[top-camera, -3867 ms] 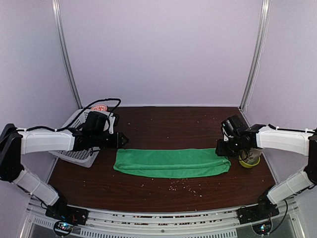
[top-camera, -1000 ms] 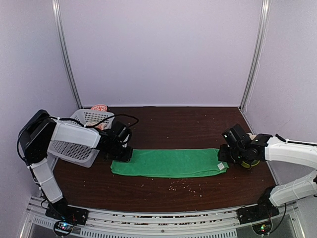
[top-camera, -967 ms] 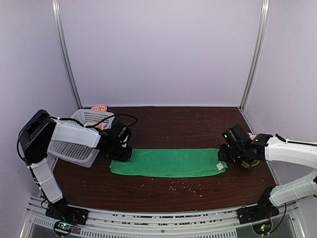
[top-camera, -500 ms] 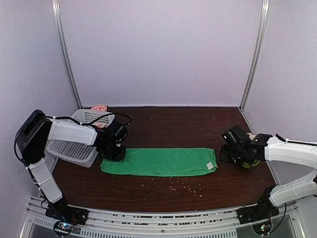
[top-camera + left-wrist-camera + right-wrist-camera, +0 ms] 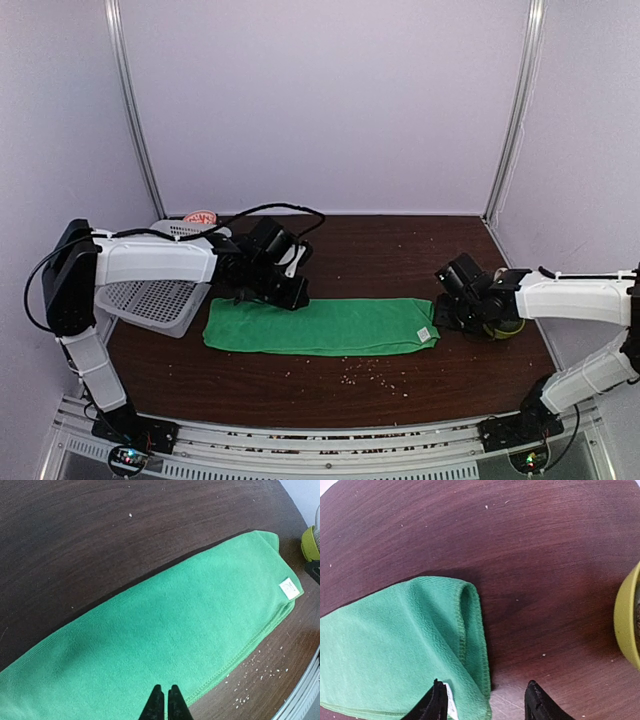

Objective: Roll the towels
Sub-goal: Adjust the towel at the center of the board.

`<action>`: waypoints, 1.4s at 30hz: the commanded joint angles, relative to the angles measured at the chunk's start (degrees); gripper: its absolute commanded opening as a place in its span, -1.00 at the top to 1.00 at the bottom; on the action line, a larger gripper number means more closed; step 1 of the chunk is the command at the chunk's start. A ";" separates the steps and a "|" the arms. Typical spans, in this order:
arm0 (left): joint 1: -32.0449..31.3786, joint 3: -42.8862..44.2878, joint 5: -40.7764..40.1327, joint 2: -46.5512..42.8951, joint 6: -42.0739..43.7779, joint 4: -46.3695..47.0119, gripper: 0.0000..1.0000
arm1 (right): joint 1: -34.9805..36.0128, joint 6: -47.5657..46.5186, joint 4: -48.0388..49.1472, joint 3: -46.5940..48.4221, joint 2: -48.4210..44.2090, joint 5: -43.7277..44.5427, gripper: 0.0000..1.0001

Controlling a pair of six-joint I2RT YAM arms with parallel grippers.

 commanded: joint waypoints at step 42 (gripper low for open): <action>0.42 -5.81 0.48 11.81 0.37 3.50 1.00 | -8.58 2.99 8.71 13.42 22.58 -6.58 0.64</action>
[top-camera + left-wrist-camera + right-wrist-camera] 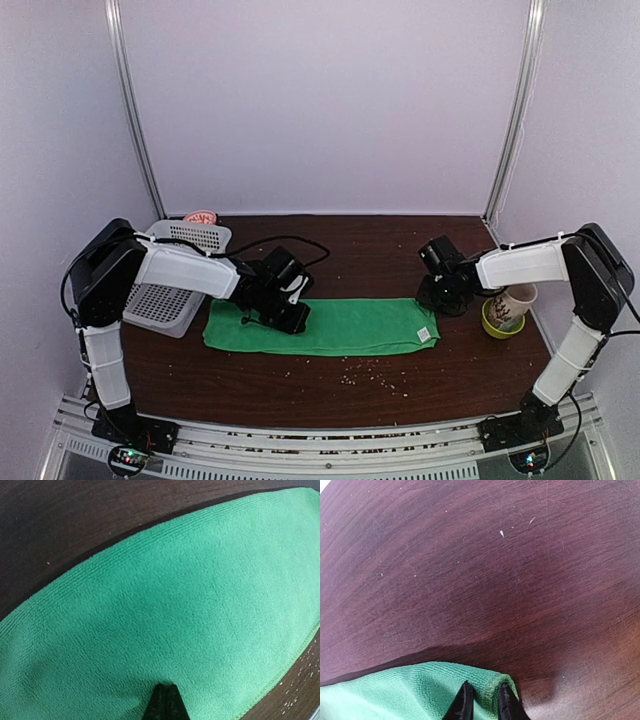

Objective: Roll the towels
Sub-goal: Adjust the towel at the center of the board.

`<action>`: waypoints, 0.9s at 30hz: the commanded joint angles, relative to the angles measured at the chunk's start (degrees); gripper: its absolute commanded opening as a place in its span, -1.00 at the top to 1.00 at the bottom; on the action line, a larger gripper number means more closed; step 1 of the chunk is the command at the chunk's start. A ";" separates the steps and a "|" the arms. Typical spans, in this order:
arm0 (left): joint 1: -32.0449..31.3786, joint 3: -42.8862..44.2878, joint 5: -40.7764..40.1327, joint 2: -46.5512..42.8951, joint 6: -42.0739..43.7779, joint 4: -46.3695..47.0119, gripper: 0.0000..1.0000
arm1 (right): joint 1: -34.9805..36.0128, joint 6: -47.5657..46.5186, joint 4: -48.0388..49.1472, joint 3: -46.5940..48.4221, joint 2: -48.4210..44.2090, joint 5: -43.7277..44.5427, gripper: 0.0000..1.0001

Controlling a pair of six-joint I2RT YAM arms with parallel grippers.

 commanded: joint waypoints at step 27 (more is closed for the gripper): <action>0.14 -11.73 -0.74 1.68 -1.71 1.07 1.00 | -3.22 -6.09 -6.13 6.46 1.08 2.40 1.00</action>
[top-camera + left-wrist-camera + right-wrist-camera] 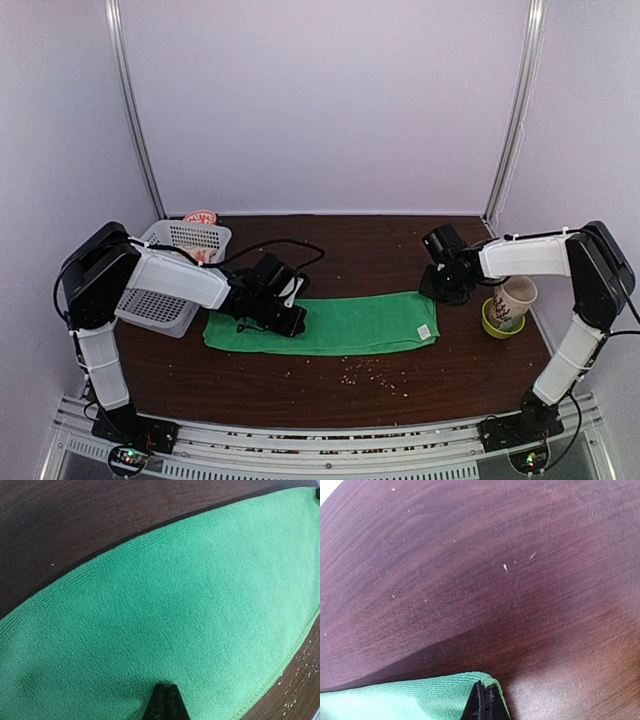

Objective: Roll the towels
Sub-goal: Adjust the towel at the center of the board, then pick up the towel from the center of the board.

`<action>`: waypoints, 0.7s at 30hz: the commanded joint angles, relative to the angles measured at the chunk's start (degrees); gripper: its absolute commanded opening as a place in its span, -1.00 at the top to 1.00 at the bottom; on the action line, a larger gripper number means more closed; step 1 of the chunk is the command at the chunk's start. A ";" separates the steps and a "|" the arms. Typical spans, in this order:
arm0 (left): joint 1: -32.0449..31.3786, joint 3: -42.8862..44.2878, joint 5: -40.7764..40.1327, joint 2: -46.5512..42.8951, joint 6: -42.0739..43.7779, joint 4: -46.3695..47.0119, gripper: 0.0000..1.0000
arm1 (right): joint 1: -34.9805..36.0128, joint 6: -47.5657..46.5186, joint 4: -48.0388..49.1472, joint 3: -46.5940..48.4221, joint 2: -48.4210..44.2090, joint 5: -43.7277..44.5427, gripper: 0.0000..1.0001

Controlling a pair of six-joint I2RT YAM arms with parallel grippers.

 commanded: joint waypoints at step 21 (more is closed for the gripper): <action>0.17 -0.93 1.66 3.38 -0.31 -8.62 1.00 | -1.60 -8.31 -9.30 4.89 -3.31 0.36 0.23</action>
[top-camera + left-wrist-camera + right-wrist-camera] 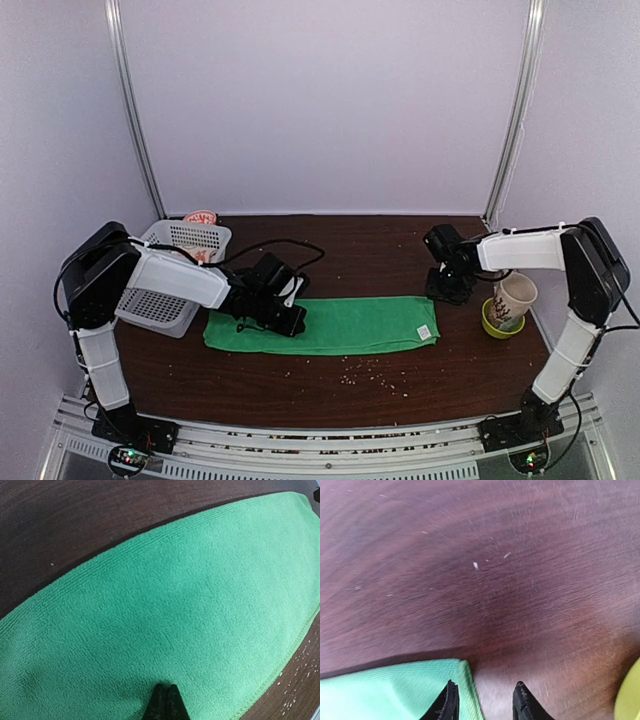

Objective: Roll the towels
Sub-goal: Pick up the towel from the center of the board.

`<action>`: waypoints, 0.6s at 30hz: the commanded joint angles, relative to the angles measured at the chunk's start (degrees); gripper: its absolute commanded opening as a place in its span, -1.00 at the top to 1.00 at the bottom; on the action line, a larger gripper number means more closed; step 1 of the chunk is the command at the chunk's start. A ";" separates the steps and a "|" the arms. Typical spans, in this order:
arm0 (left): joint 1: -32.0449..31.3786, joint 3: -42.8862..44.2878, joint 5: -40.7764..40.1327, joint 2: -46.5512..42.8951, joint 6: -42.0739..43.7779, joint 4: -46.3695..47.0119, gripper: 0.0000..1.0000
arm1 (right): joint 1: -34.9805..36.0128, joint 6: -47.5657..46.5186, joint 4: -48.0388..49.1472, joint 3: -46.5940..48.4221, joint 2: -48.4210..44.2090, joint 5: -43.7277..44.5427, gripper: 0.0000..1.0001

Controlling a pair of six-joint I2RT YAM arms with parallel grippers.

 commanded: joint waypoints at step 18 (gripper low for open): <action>-2.30 16.33 4.69 -1.29 0.25 -12.10 0.73 | 8.74 7.16 6.64 -18.73 -22.04 -1.24 0.17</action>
